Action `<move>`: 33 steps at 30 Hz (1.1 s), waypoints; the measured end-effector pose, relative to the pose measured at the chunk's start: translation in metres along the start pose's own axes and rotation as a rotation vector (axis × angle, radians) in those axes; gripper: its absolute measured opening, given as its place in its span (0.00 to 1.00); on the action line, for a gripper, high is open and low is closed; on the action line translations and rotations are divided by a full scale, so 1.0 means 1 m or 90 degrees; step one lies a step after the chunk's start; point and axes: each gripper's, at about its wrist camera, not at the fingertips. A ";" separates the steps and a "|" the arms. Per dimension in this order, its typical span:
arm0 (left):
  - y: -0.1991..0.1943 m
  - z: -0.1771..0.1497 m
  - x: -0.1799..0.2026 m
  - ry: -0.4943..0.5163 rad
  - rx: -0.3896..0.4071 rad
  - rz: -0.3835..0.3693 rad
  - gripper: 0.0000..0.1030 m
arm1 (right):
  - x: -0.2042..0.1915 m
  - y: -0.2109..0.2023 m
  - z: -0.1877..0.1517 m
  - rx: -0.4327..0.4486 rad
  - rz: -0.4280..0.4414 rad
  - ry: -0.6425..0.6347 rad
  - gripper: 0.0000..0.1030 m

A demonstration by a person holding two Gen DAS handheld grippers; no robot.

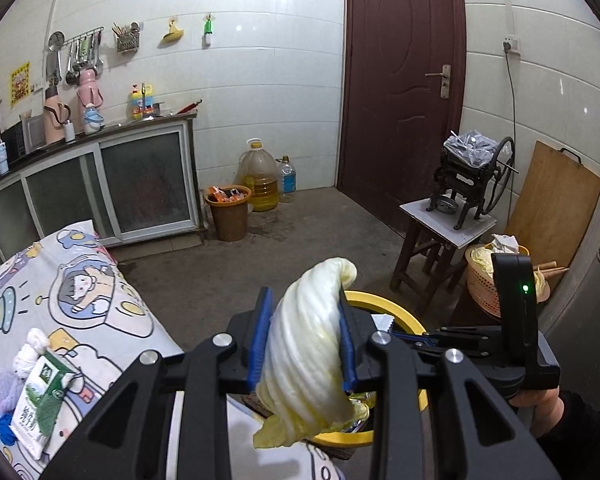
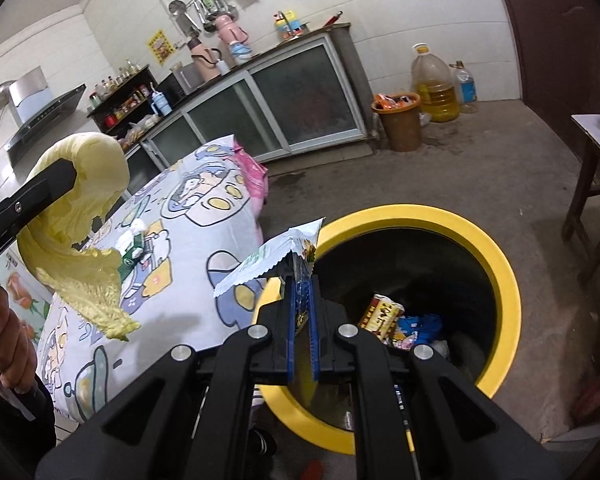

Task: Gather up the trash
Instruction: 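Carry the yellow cloth and grey wrapper to the bin and release both, then move both open tools back over the table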

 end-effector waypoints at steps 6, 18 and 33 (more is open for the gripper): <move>0.024 -0.001 0.005 0.000 -0.018 -0.001 0.27 | 0.005 0.006 -0.003 -0.007 -0.020 0.005 0.06; 0.088 -0.016 0.008 -0.001 -0.098 0.016 0.27 | 0.029 0.025 -0.015 -0.067 -0.072 0.053 0.06; 0.091 -0.021 0.003 -0.018 -0.081 0.027 0.80 | 0.048 0.020 -0.027 -0.097 -0.144 0.102 0.55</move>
Point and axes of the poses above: each gripper's, at about its wrist camera, not at the fingertips, and y roughly the way its jaws point, x to its right, z to its top, and after that the axes turned 9 degrees about -y, right-handed
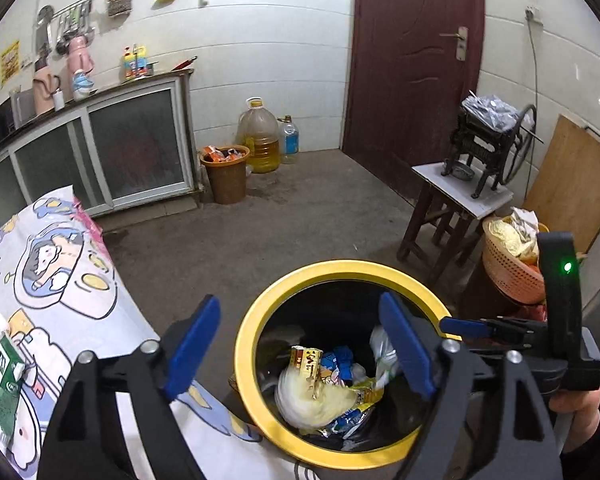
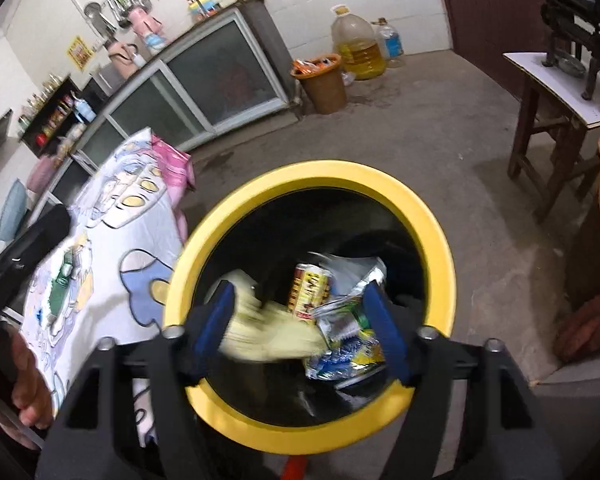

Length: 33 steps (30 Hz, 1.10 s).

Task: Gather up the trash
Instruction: 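Move both open tools back over the table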

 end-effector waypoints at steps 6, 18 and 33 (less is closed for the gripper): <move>-0.019 -0.002 -0.032 -0.047 0.028 0.033 0.92 | 0.002 -0.007 0.003 0.010 0.007 0.013 0.55; -0.113 -0.032 -0.143 -0.079 0.081 0.145 0.92 | -0.068 -0.022 0.027 0.058 0.110 -0.076 0.55; -0.239 -0.103 -0.311 -0.138 0.103 0.355 0.92 | -0.248 0.016 0.036 -0.012 0.308 -0.246 0.61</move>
Point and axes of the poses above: each gripper's, at about its wrist camera, not at the fingertips, and y roughly the way its jaws point, x to its right, z to its top, and after that the axes turned 9 degrees about -y, right-handed
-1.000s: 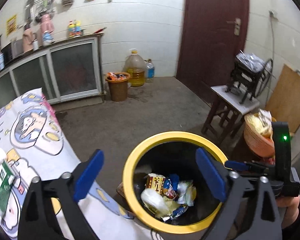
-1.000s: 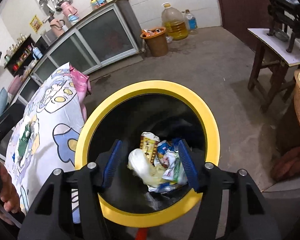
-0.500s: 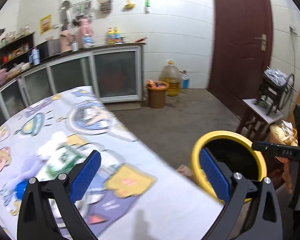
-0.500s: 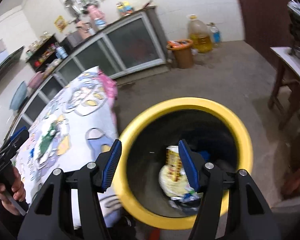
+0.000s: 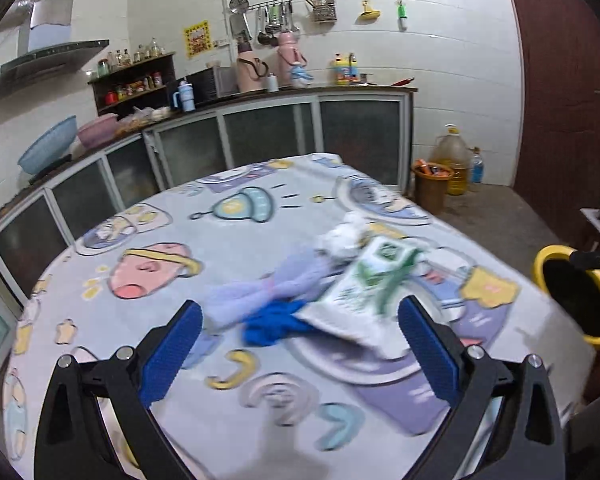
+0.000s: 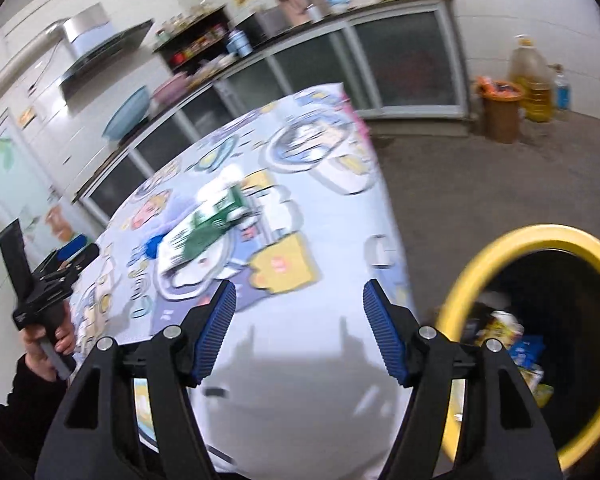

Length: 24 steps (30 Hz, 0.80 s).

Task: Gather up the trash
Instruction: 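Move both open tools back over the table, then grasp the bubble-wrap bundle with left tool while right tool grasps white cloth knot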

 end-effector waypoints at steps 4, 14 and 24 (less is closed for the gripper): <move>0.012 0.000 -0.031 0.003 -0.007 -0.012 0.92 | -0.025 0.028 0.012 -0.026 0.043 -0.016 0.61; 0.059 0.008 -0.060 0.053 -0.045 -0.077 0.92 | -0.057 0.076 0.052 -0.059 0.108 -0.030 0.61; 0.108 0.028 -0.077 0.095 -0.089 -0.159 0.92 | -0.069 0.156 0.127 -0.122 0.197 0.007 0.61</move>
Point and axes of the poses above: each gripper's, at about its wrist camera, not at the fingertips, and y roughly the way its jaws point, x to its right, z to its top, and after that the axes turned 9 degrees about -y, right-handed
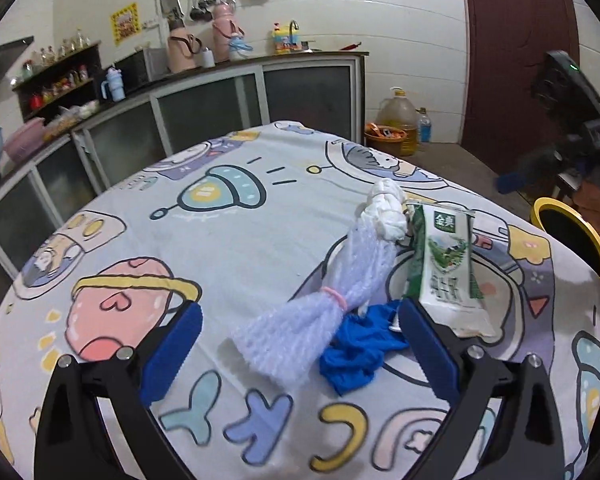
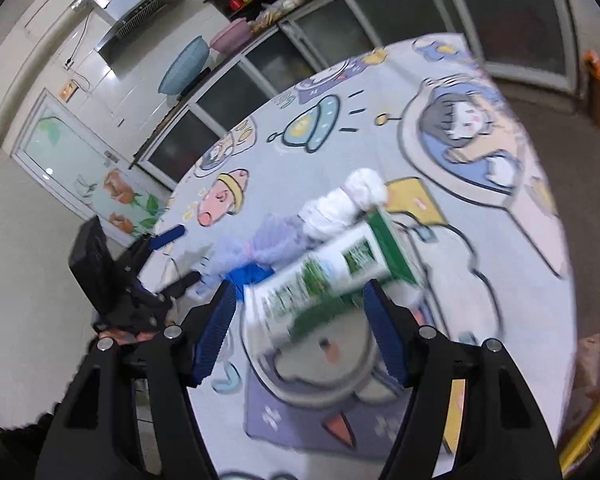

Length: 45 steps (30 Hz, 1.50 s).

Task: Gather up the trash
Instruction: 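Grasp the bubble-wrap bundle with left tool while right tool grasps white cloth knot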

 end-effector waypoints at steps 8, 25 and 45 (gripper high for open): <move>0.036 0.002 -0.011 0.031 -0.064 -0.058 0.92 | 0.025 0.049 0.046 -0.054 0.028 0.079 0.53; 0.089 0.012 -0.006 0.045 -0.137 -0.134 0.82 | 0.047 0.102 0.067 -0.125 0.001 0.136 0.53; 0.106 0.018 0.020 0.066 -0.166 -0.147 0.57 | 0.031 0.107 0.071 -0.175 -0.086 0.138 0.60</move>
Point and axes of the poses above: each gripper's, at about its wrist camera, not at the fingertips, and y roughly the way its jaws point, x to its right, z to its top, and after that the axes turned 9 degrees about -y, right-handed
